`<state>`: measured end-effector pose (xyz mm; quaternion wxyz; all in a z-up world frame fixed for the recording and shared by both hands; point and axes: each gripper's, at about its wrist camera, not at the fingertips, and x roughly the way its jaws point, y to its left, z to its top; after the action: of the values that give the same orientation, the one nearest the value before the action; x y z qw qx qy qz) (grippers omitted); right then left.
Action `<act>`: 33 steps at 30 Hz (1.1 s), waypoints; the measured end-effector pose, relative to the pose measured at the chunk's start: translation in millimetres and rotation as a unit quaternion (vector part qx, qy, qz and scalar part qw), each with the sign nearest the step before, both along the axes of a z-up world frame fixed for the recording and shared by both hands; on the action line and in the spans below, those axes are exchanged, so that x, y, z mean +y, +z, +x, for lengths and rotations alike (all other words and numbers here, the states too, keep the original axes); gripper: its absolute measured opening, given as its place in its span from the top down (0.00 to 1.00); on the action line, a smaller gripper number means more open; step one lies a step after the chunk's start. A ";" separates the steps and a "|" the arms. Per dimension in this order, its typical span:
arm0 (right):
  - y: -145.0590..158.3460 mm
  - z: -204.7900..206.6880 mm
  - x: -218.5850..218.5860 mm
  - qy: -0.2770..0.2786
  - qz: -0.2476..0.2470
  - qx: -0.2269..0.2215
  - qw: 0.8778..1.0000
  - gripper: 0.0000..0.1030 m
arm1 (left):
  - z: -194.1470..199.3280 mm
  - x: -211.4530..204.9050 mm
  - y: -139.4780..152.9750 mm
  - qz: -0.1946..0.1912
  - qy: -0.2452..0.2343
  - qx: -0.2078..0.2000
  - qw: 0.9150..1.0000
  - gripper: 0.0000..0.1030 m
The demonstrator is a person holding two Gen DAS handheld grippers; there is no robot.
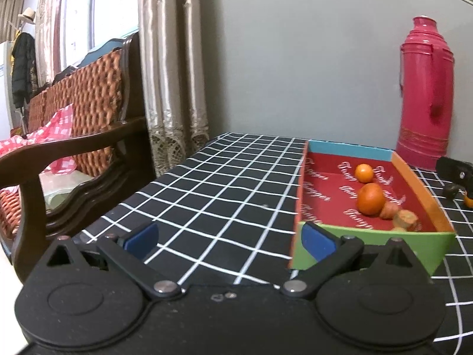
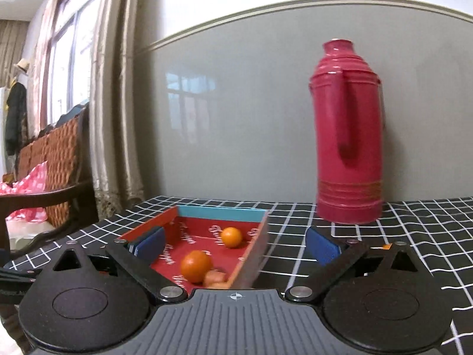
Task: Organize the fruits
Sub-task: 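Move the left tool to another orange and close it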
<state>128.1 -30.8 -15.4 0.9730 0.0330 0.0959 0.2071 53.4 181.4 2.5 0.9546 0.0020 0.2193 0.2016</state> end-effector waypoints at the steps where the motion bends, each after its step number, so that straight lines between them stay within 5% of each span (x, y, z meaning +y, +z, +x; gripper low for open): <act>1: 0.4 0.2 -5.0 -0.004 0.001 0.000 1.000 0.03 | 1.7 -4.6 0.6 0.002 -0.003 0.000 1.000 0.06; 19: 10.2 -2.0 -88.7 -0.058 -0.013 0.000 0.998 0.03 | 23.5 -78.4 10.2 -0.009 -0.067 -0.046 0.997 0.06; 33: 10.8 -2.7 -172.5 -0.124 -0.024 0.009 0.992 0.03 | 69.2 -172.7 -0.3 -0.002 -0.169 -0.031 0.985 0.06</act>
<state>125.5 -203.2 -4.6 0.9909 0.0232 0.1042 0.0823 122.5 8.7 2.2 0.9813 0.0307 0.1863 0.0363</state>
